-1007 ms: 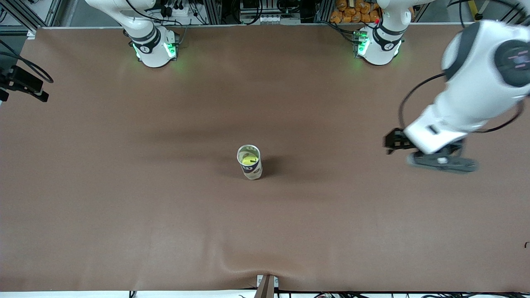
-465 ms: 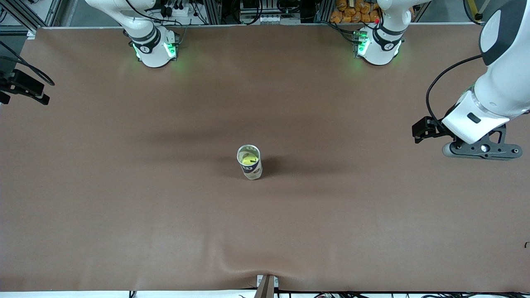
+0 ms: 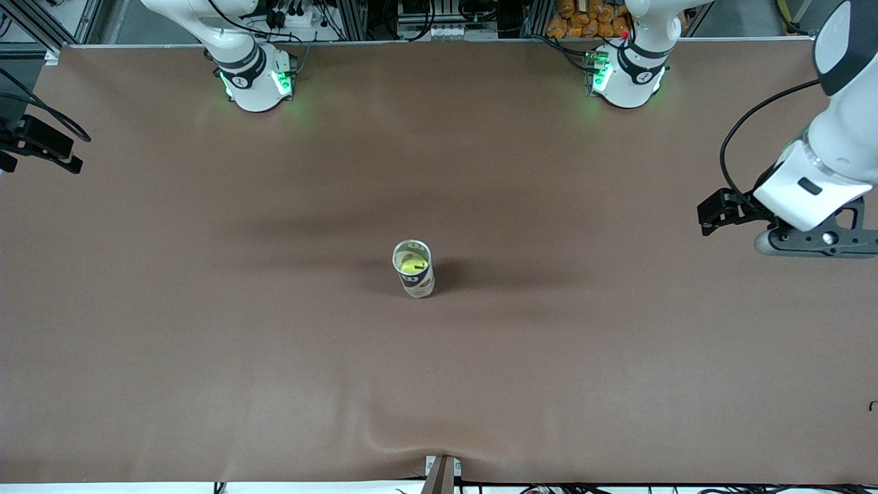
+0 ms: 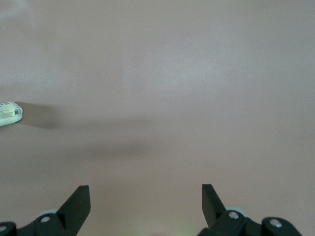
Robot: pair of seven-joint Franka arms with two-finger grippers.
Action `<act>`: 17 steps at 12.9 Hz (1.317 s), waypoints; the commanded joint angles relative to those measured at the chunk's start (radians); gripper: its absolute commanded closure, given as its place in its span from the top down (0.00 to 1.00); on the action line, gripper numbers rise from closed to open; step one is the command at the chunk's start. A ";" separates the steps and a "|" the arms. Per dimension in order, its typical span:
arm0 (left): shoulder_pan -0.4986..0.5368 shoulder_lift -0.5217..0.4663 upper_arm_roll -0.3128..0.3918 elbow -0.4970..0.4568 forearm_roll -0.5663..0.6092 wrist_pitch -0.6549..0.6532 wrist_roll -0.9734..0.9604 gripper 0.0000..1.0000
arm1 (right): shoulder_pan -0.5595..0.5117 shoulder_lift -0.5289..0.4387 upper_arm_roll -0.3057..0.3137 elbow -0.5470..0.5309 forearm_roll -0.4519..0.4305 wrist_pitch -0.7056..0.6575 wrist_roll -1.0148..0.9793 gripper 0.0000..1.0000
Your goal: Insert tennis ball vertically with right arm
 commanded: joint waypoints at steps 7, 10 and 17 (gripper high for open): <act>-0.262 -0.177 0.396 -0.071 -0.096 -0.110 0.060 1.00 | -0.017 -0.013 0.010 -0.010 0.012 -0.007 -0.012 1.00; -0.288 -0.262 0.449 -0.186 -0.139 -0.081 0.068 1.00 | -0.017 -0.015 0.010 -0.010 0.012 -0.007 -0.012 1.00; -0.348 -0.342 0.528 -0.274 -0.181 -0.067 0.076 1.00 | -0.016 -0.015 0.010 -0.009 0.014 -0.007 -0.012 1.00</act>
